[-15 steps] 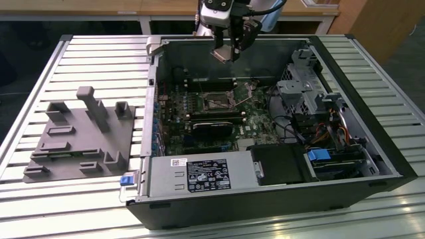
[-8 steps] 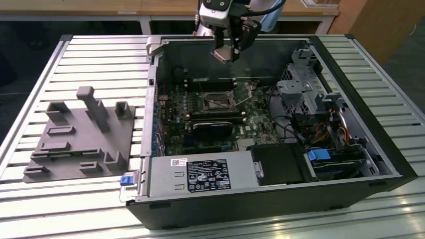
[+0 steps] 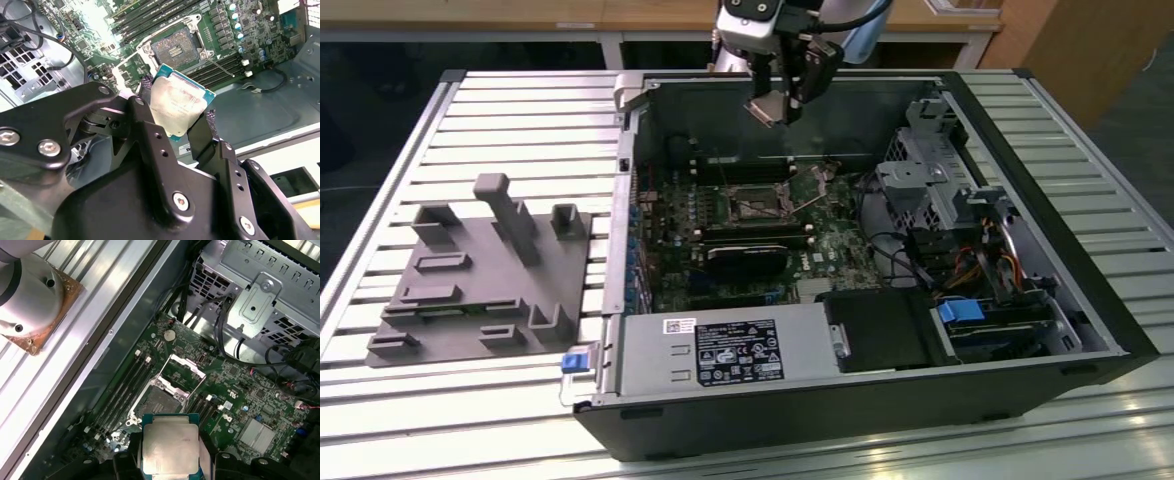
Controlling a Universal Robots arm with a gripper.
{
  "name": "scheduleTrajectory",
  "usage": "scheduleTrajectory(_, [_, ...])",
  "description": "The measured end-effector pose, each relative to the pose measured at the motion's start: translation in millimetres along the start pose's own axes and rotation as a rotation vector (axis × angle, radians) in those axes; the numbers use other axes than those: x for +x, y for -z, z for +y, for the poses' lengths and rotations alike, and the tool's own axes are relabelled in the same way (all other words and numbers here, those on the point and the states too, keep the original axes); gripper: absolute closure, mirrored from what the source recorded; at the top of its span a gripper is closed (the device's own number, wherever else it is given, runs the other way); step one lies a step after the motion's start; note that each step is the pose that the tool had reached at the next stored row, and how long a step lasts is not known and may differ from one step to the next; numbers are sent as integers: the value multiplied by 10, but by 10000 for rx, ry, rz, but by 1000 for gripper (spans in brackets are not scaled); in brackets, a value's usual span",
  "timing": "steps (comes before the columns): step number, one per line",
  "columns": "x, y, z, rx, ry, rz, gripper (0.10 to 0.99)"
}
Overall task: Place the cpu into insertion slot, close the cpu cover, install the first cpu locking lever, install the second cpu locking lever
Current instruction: 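Place the cpu into insertion slot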
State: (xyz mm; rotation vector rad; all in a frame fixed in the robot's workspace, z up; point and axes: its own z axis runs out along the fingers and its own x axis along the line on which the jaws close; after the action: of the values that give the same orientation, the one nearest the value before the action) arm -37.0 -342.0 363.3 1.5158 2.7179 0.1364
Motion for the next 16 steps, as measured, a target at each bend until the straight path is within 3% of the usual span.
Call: scheduleTrajectory(16, [0, -4, 0, -13, -688, -62, 549])
